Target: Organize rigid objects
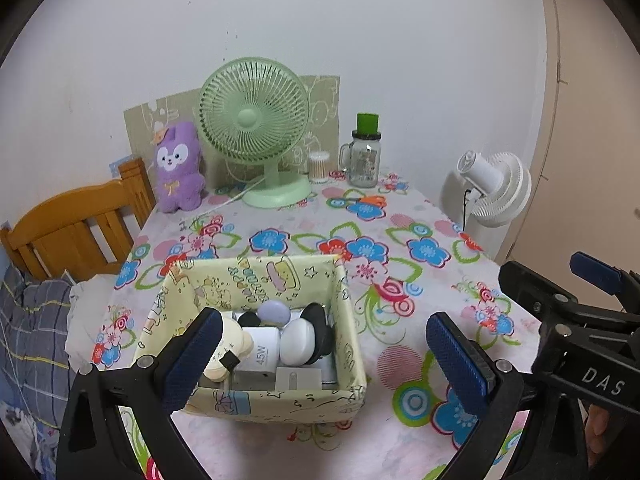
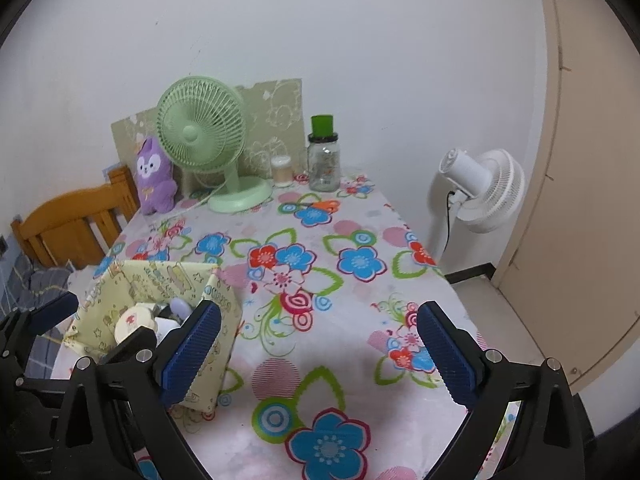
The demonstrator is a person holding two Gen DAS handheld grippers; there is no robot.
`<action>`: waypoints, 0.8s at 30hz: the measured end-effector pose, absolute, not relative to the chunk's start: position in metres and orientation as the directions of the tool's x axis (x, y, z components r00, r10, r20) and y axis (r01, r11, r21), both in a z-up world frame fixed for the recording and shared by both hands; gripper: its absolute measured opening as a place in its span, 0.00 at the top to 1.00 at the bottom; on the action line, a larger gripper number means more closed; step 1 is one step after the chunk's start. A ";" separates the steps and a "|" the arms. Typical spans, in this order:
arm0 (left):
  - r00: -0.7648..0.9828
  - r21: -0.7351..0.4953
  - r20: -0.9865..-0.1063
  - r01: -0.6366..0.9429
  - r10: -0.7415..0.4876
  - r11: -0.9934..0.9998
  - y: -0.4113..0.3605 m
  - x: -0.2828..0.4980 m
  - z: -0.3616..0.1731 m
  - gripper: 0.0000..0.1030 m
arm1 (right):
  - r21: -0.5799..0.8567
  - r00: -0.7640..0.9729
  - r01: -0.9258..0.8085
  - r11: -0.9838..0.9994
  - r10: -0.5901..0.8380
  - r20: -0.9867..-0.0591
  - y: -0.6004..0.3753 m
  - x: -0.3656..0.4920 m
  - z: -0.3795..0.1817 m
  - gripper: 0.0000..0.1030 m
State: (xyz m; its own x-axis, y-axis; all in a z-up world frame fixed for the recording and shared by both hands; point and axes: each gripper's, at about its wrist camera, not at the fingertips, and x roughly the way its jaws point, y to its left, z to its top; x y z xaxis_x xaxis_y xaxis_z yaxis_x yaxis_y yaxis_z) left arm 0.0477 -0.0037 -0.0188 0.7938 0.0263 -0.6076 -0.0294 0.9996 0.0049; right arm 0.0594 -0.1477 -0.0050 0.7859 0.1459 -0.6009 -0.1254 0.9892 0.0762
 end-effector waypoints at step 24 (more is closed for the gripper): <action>0.865 -0.032 -0.501 -0.058 0.034 0.998 -0.004 0.021 0.019 0.00 | 0.045 0.872 -0.089 0.995 0.099 -0.479 -0.179 0.022 0.033 0.00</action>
State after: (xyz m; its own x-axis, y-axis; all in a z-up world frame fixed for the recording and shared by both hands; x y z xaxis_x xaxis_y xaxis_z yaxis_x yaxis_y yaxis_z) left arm 0.0210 -0.0042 0.0186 0.8647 0.0344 -0.5011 -0.0583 0.9978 -0.0322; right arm 0.0218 -0.1787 0.0334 0.8722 0.0991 -0.4790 -0.0885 0.9951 0.0446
